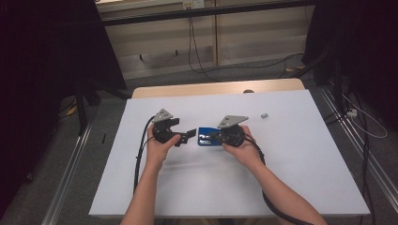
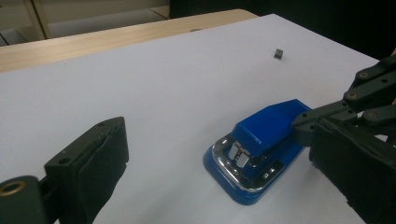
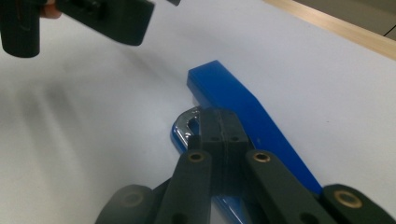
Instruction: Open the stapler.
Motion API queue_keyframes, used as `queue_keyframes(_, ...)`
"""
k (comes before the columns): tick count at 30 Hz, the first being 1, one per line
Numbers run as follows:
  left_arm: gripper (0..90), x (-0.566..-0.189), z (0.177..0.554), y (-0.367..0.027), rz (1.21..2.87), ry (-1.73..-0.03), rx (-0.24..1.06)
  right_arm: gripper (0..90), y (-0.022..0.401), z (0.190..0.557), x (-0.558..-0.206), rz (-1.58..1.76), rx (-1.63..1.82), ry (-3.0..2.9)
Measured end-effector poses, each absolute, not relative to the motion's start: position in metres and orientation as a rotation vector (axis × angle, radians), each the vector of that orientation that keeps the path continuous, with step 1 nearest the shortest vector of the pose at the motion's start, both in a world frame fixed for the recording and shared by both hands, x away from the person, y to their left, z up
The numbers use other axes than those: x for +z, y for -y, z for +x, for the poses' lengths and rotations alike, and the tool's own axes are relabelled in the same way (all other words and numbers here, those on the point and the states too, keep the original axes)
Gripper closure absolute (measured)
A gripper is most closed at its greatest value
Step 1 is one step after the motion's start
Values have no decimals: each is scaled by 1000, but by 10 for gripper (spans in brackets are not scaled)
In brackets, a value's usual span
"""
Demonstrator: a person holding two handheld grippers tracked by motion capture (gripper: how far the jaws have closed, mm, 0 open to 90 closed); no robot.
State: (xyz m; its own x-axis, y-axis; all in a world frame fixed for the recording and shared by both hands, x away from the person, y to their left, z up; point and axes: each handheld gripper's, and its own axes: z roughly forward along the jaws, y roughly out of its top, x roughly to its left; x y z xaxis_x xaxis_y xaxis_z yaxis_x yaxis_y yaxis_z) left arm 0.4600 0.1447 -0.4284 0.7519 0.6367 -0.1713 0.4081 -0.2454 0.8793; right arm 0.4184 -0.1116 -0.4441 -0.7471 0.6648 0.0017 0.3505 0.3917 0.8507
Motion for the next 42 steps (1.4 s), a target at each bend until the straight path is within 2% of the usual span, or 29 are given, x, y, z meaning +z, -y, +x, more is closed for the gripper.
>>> queue_keyframes(2,73,-429,461,-146,1898,-826,281,900,107,419,-446,873,1284,-2327)
queue_keyframes(3,133,-429,461,-147,1906,-829,292,900,103,419,-450,867,1264,-2333)
queue_keyframes(7,192,-430,460,-145,1931,-822,299,900,99,419,-455,858,1239,-2346)
queue_keyframes(11,348,-432,459,-142,1957,-809,293,900,96,419,-458,836,1212,-2348)
queue_keyframes(13,475,-435,459,-140,2002,-801,267,900,94,420,-460,821,1180,-2357)
queue_keyframes(17,587,-440,460,-136,2038,-791,239,900,93,420,-460,817,1169,-2356)
queue_keyframes(18,680,-441,459,-134,2047,-789,229,900,92,419,-459,786,1141,-2362)
queue_keyframes(20,712,-443,460,-133,2055,-784,212,900,92,419,-459,779,1134,-2363)
queue_keyframes(21,783,-444,460,-132,2059,-776,203,900,92,419,-460,783,1139,-2362)
queue_keyframes(27,879,-446,461,-126,2074,-747,176,900,92,419,-460,793,1143,-2355)
queue_keyframes(42,900,-450,465,-120,2056,-713,145,900,95,420,-464,856,1210,-2326)
